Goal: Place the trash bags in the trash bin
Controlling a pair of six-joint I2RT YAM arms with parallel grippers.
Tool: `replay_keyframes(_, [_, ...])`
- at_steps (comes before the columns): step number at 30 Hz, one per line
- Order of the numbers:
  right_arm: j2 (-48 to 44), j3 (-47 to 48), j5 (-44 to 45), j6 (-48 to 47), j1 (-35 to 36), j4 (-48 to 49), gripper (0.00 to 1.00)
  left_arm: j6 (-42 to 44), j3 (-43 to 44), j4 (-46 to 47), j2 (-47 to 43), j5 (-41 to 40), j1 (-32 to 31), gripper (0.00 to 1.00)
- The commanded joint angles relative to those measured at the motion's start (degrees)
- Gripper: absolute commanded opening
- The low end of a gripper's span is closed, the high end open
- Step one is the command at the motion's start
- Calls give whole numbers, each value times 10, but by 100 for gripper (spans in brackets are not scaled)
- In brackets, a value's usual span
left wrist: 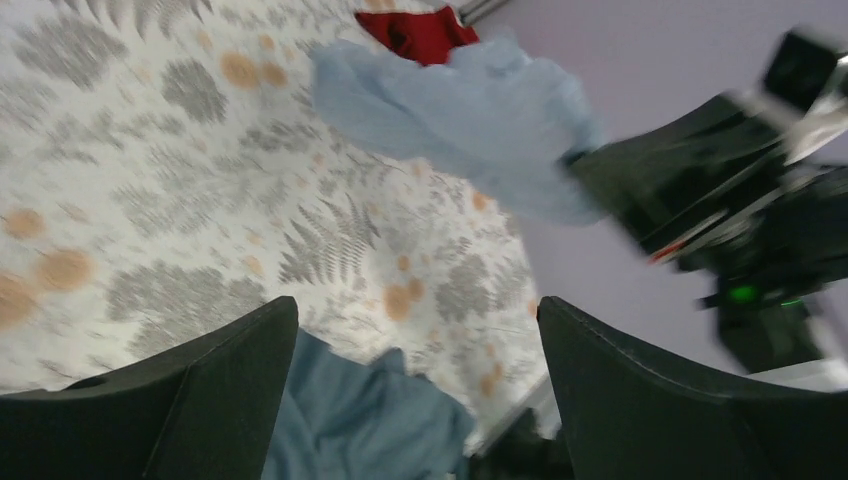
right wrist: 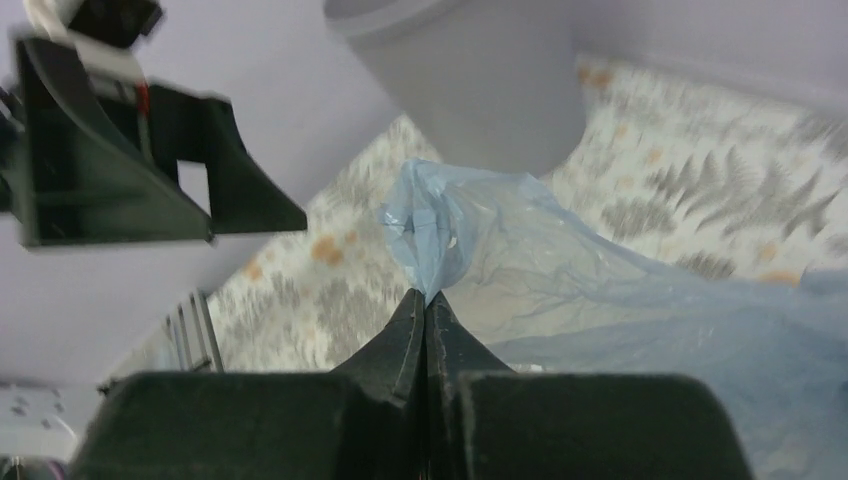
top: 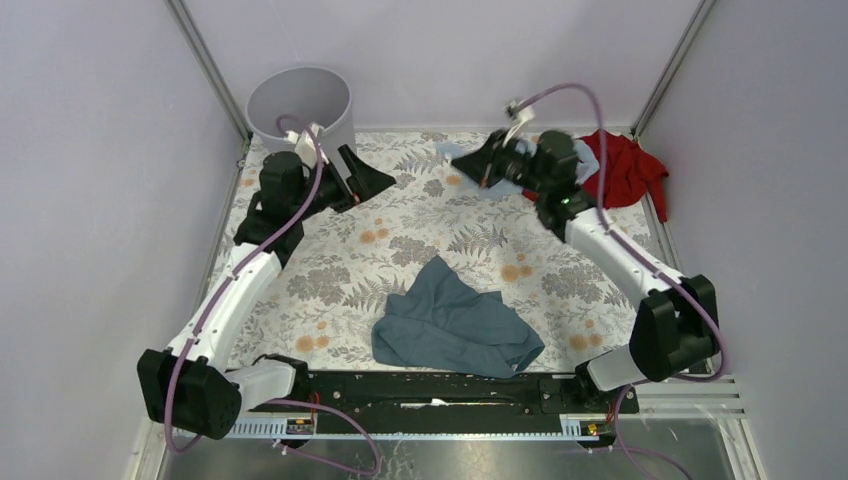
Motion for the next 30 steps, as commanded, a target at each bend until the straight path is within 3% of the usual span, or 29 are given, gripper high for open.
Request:
replay_keyframes(1, [32,-100,49,-63,73,117,0,-191,-75,132,-1,106,13,95])
replay_keyframes(5, [56,-154,65,-53,116,160,0,-225,-119,186,6,100,12,96])
replay_keyframes(10, [69,-208,56,2,128,231,0,-210,-147,176,16,52,-8,92])
replay_keyframes(16, [71,-226,59,8,141,242,0,-232,-153,185,54,7,-46,88])
replay_keyframes(22, [68,-236,55,13,152,245,0,-267,-129,196,125,27,-51,84])
replay_keyframes(24, [64,-246,60,14,155,252,0,-265,-116,193,147,39,-56,77])
replay_keyframes(28, [64,-247,62,14,158,247,0,-250,-118,187,169,24,-64,55])
replay_keyframes(30, [64,-246,60,13,161,235,7,-239,-117,187,176,19,-63,35])
